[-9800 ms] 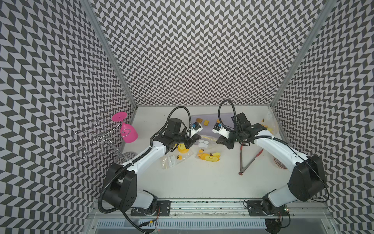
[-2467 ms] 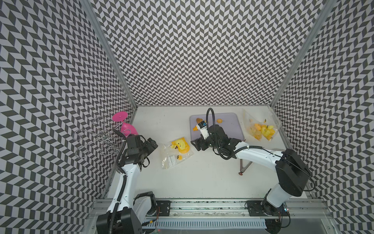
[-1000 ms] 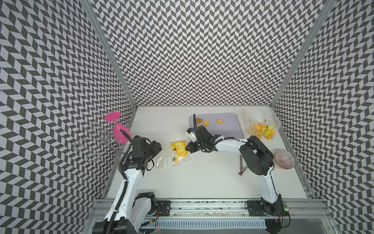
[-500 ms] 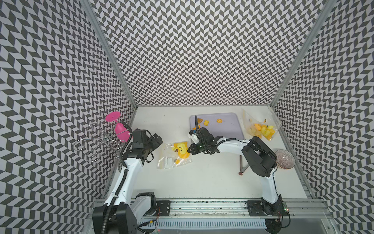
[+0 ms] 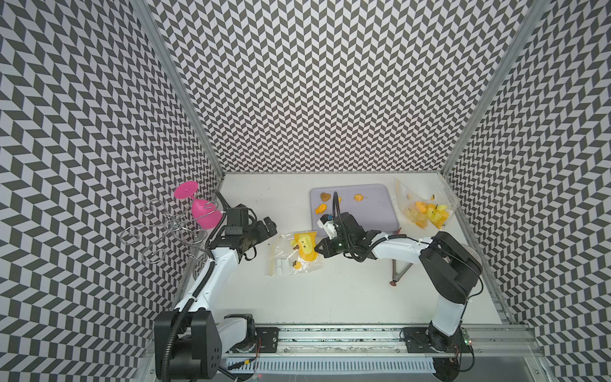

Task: Put the cookies into a resealable bag to prevent moisture
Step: Pick up the ziploc bag from the center of the board.

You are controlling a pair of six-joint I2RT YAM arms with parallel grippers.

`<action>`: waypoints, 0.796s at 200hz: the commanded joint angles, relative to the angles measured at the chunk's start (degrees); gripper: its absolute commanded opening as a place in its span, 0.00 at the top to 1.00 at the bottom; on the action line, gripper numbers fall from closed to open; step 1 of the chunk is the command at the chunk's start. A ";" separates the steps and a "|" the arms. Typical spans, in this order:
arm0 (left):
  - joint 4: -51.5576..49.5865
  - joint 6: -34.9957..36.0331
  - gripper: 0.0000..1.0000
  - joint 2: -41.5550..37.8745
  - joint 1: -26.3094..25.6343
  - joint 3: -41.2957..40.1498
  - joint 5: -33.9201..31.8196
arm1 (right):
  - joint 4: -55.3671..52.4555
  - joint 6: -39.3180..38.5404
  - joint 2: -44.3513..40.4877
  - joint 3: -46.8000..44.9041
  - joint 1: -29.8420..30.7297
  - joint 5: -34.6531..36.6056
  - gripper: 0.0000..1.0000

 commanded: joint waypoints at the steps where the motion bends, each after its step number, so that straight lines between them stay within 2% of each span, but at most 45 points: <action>1: 1.44 3.06 0.01 -0.43 -2.19 2.02 -0.14 | 4.97 1.99 -2.89 -2.29 -0.85 0.77 1.00; 36: 2.10 1.42 0.00 -2.80 -5.25 -0.40 2.27 | 9.67 5.09 -8.28 -10.70 -3.48 -0.50 1.00; 52: 4.34 -0.32 0.01 -4.28 -6.25 -3.30 5.53 | 12.12 6.50 -11.15 -15.69 -5.81 -2.33 1.00; 73: 6.86 -2.29 0.09 -5.10 -8.16 -6.55 7.93 | 13.67 7.17 -14.52 -21.92 -9.58 -4.15 1.00; 99: 8.23 -3.06 0.24 -4.02 -11.33 -8.60 7.73 | 12.04 5.05 -17.41 -26.90 -14.34 -6.48 1.00; 129: 10.79 -1.81 0.40 0.32 -12.78 -10.02 10.23 | 5.29 -0.89 -18.40 -26.82 -17.65 -7.23 1.00; 159: 11.81 -0.84 0.47 5.76 -12.96 -8.90 10.70 | 3.02 -3.69 -17.97 -26.09 -19.19 -7.99 1.00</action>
